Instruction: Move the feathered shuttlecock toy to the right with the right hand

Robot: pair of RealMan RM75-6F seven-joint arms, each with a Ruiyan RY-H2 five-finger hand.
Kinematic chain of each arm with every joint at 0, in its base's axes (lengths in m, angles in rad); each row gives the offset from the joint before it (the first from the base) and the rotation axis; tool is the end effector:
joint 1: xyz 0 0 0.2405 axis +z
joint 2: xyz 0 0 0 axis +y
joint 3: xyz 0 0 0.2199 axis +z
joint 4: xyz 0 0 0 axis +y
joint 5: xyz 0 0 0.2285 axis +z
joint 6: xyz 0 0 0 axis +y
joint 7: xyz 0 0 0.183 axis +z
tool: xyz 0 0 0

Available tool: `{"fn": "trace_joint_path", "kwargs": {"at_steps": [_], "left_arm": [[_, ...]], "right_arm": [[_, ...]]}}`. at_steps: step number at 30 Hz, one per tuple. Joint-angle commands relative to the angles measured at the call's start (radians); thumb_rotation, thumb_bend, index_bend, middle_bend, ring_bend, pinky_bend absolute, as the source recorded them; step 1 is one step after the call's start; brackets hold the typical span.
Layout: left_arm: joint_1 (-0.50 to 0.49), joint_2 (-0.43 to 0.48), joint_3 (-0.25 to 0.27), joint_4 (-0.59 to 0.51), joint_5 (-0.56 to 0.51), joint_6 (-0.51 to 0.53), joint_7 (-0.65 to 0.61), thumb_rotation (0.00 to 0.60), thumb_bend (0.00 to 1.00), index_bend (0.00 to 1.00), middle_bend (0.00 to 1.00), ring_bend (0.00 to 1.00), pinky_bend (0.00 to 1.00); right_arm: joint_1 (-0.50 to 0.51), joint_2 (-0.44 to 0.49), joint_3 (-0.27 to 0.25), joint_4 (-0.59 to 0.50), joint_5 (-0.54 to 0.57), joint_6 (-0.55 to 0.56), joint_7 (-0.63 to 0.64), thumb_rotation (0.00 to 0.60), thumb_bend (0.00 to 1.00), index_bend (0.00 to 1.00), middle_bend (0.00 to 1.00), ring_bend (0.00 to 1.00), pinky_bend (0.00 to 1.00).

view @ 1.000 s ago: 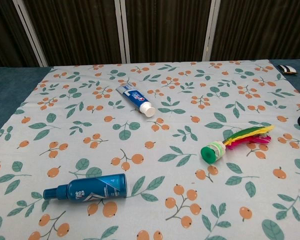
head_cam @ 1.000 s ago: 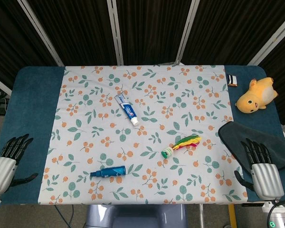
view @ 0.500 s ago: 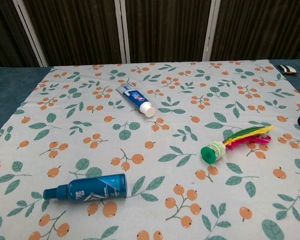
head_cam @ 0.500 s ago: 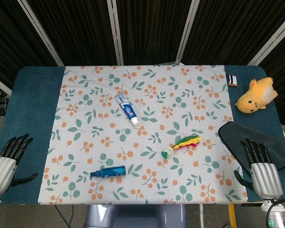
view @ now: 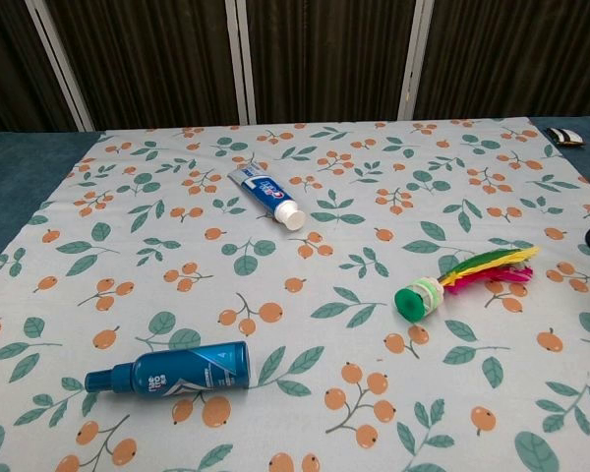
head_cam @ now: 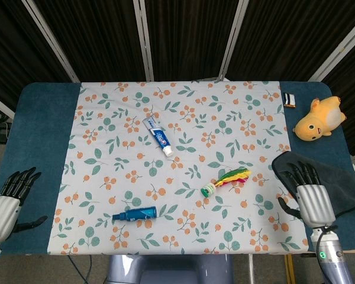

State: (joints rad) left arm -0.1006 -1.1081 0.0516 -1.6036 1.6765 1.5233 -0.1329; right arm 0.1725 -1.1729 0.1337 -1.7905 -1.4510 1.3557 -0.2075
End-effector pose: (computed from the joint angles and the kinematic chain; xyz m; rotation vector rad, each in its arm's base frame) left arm -0.2637 0.1968 0.1069 -1.5427 -0.9708 -1.0466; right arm -0.2209 -0.2530 0.0902 1.4618 -0.9255 0.9581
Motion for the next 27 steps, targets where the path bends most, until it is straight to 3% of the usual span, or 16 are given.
{"fn": "trace_joint_path", "kwargs": {"at_steps": [1, 14, 27], "left_arm": [[0.0, 0.001, 0.0, -0.001, -0.001, -0.001, -0.003, 0.599, 0.09, 0.0, 0.0, 0.0, 0.0], [-0.005, 0.011, 0.002, -0.005, -0.005, -0.012, -0.037, 0.6, 0.09, 0.0, 0.0, 0.0, 0.0], [-0.01, 0.015, 0.003, -0.01, -0.016, -0.028, -0.048, 0.6, 0.09, 0.0, 0.0, 0.0, 0.0]], "right_arm": [[0.064, -0.058, 0.037, 0.037, 0.066, -0.075, -0.044, 0.6, 0.21, 0.33, 0.16, 0.0, 0.0], [0.182, -0.263, 0.091, 0.201, 0.242, -0.184, -0.125, 0.6, 0.21, 0.4, 0.2, 0.0, 0.0], [0.212, -0.366, 0.093, 0.327, 0.324, -0.213, -0.106, 0.6, 0.21, 0.43, 0.22, 0.0, 0.0]]}}
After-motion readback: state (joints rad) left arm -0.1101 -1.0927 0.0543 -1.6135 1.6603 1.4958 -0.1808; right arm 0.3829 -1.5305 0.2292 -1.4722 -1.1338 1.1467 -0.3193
